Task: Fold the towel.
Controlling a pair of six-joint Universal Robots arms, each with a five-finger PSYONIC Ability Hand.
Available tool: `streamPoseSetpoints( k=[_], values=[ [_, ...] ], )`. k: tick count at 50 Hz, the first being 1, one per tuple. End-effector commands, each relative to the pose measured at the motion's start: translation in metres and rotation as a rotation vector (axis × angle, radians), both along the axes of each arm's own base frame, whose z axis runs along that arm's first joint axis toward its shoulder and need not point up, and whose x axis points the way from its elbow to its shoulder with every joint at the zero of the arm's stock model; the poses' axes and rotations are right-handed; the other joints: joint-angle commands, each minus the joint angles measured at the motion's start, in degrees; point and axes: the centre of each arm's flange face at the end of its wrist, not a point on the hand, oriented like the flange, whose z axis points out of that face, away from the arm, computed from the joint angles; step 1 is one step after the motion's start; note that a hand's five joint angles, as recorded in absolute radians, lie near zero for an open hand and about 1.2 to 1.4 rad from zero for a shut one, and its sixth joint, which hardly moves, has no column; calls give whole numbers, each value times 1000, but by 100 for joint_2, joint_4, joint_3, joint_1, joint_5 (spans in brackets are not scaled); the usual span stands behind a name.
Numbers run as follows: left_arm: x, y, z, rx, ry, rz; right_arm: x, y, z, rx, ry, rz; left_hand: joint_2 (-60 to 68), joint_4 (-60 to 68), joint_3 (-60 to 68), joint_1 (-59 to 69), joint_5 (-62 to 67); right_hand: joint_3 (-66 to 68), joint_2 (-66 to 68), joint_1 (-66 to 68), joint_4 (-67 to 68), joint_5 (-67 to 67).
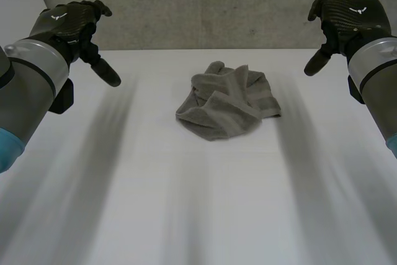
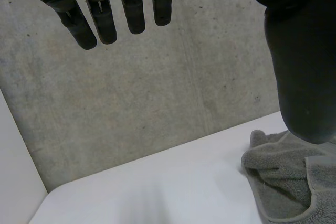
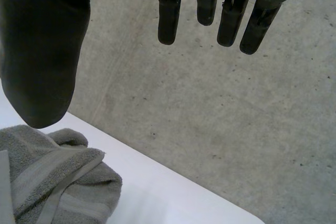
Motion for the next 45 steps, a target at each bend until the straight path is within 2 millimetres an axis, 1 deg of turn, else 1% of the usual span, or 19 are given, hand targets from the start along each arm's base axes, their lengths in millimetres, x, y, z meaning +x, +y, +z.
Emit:
streamPoseSetpoints(
  k=[1, 10, 12, 15, 17, 18, 20, 22, 23, 25, 26, 28, 31, 33, 37, 39, 41, 42, 45],
  values=[
    [0, 0, 0, -6, 3, 0, 5, 3, -4, 9, 14, 23, -408, -434, -369, -478, -1239, -328, -375, -321, -424, -327],
    [-3, -2, -4, -5, 2, -22, 13, 1, -16, 21, 92, 92, -341, -367, -301, -411, -1171, -328, -375, -321, -424, -327],
    [-4, -3, -6, -2, 1, -22, 20, 0, -23, 27, 116, 132, -307, -333, -268, -377, -1138, -328, -375, -321, -424, -327],
    [-5, -7, -14, 18, -8, -22, 44, 1, -32, 19, 148, 248, -257, -283, -217, -327, -1087, -328, -375, -321, -424, -327],
    [-10, -15, -34, 70, -30, -29, 73, -1, -49, 36, 164, 346, -257, -283, -217, -327, -1087, -328, -375, -321, -424, -327],
    [-10, -15, -34, 70, -30, -30, 73, -1, -50, 36, 164, 346, -257, -283, -217, -327, -1087, -328, -375, -321, -424, -327],
    [-13, -19, -45, 94, -41, -40, 97, -7, -70, 70, 181, 399, -274, -300, -234, -344, -1104, -328, -375, -321, -424, -327],
    [-20, -27, -65, 120, -55, -77, 109, -10, -81, 88, 188, 419, -274, -300, -234, -344, -1104, -328, -375, -321, -424, -327],
    [-20, -27, -65, 120, -55, -78, 109, -10, -81, 88, 188, 419, -274, -300, -234, -344, -1104, -328, -375, -321, -424, -327],
    [-27, -35, -85, 127, -74, -112, 130, -17, -111, 132, 207, 459, -290, -316, -251, -360, -1121, -328, -375, -321, -424, -327],
    [-27, -35, -85, 127, -74, -112, 131, -17, -111, 133, 207, 459, -290, -316, -251, -360, -1121, -328, -375, -321, -424, -327],
    [-31, -39, -106, 139, -112, -139, 149, -21, -142, 169, 223, 487, -307, -333, -268, -377, -1138, -328, -375, -321, -424, -327],
    [-32, -40, -115, 137, -136, -149, 156, -23, -156, 180, 229, 499, -358, -384, -318, -428, -1188, -328, -375, -321, -424, -327],
    [-35, -42, -129, 117, -185, -172, 168, -25, -181, 191, 238, 515, -374, -401, -335, -444, -1205, -328, -375, -321, -424, -327],
    [-36, -43, -139, 91, -222, -181, 176, -25, -196, 196, 242, 521, -391, -417, -352, -461, -1222, -328, -375, -321, -424, -327],
    [-37, -44, -141, 74, -233, -182, 179, -25, -197, 192, 242, 524, -391, -417, -352, -461, -1222, 320, 273, 327, 223, 320],
    [-37, -44, -143, 55, -240, -182, 180, -26, -194, 187, 240, 524, -391, -417, -352, -461, -1222, 2043, 1996, 2050, 1947, 2044],
    [-37, -44, -143, 55, -240, -182, 180, -26, -194, 187, 240, 524, -391, -417, -352, -461, -1222, 2053, 2005, 2059, 1956, 2053],
    [-36, -45, -140, 39, -235, -179, 180, -24, -181, 168, 232, 526, -391, -417, -352, -461, -1222, 6378, 6331, 6385, 6281, 6378]
  ],
)
